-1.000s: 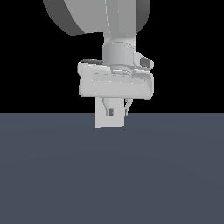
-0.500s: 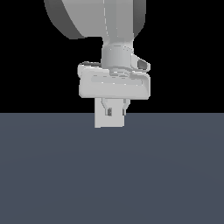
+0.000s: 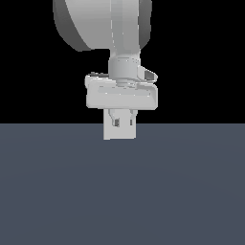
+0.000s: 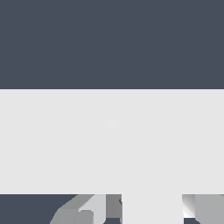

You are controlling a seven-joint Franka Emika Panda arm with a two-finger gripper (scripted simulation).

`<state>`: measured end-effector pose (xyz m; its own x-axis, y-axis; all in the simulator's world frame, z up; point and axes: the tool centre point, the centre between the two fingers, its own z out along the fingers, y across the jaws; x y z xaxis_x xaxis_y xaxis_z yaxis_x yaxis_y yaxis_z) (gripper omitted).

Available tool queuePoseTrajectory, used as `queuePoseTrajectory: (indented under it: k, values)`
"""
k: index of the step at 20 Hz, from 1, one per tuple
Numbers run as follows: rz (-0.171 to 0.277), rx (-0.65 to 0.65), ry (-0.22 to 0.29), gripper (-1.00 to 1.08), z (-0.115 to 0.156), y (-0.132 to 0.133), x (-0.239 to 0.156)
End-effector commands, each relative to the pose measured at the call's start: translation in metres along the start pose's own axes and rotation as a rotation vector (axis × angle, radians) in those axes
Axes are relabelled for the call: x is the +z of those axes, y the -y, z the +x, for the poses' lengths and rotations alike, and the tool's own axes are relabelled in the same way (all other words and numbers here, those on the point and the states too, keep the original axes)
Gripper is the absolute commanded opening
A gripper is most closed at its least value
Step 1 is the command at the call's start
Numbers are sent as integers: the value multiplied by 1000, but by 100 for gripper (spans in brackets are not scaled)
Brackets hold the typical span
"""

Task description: Plug the charger into the wall socket.

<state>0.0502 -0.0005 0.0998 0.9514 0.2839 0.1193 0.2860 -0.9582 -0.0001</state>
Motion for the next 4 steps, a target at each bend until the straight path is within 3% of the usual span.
queuePoseTrajectory:
  k: [1,4]
  values:
    - [0,0,0,-100,4,0,0]
    - [0,0,0,-100,5,0,0]
